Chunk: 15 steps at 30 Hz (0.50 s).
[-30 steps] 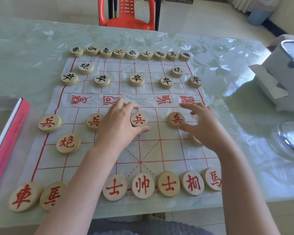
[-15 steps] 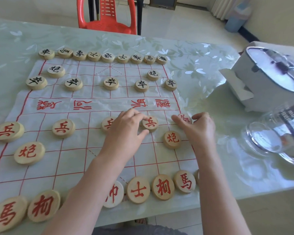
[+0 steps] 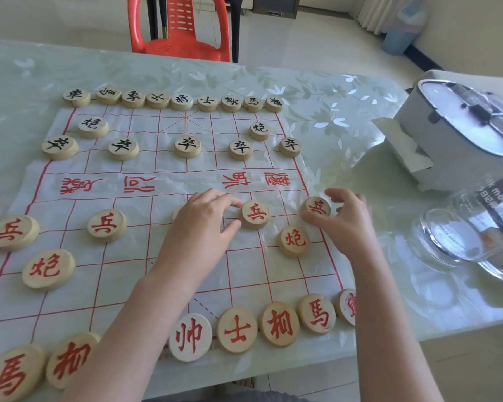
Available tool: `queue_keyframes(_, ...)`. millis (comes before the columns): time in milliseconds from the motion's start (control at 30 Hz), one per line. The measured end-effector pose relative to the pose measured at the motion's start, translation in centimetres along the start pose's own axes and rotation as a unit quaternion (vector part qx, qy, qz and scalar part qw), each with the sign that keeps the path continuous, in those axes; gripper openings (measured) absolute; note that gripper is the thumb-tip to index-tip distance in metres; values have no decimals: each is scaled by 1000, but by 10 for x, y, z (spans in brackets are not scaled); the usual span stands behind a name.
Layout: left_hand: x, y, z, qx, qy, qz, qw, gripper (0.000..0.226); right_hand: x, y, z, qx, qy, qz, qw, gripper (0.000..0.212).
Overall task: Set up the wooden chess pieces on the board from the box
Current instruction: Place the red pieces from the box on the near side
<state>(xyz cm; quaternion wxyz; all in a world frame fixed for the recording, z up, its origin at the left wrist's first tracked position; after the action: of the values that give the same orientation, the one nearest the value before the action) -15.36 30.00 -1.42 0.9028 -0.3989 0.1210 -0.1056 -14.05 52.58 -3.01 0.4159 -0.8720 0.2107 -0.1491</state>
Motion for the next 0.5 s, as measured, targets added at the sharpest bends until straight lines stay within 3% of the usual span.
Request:
queue_keyframes(267, -1, -6, -9, -5, 3, 15, 1000, 26, -1, 0, -4, 12, -24, 2, 1000, 47)
queue_keyframes(500, 0, -8, -13, 4, -5, 17, 1000, 26, 0, 6, -5, 51, -40, -32, 997, 50)
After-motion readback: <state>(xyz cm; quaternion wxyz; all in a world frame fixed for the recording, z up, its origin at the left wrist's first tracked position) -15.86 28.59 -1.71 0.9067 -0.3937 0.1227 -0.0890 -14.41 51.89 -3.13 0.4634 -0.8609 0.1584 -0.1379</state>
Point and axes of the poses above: each hand's wrist, its own x-axis away from the middle knuckle, its own y-axis out of the palm, z = x × y, the point moved 4 cm from there along -x, towards the middle knuckle, and after that the axes turned 6 degrees about x, right-handed, at the moved point
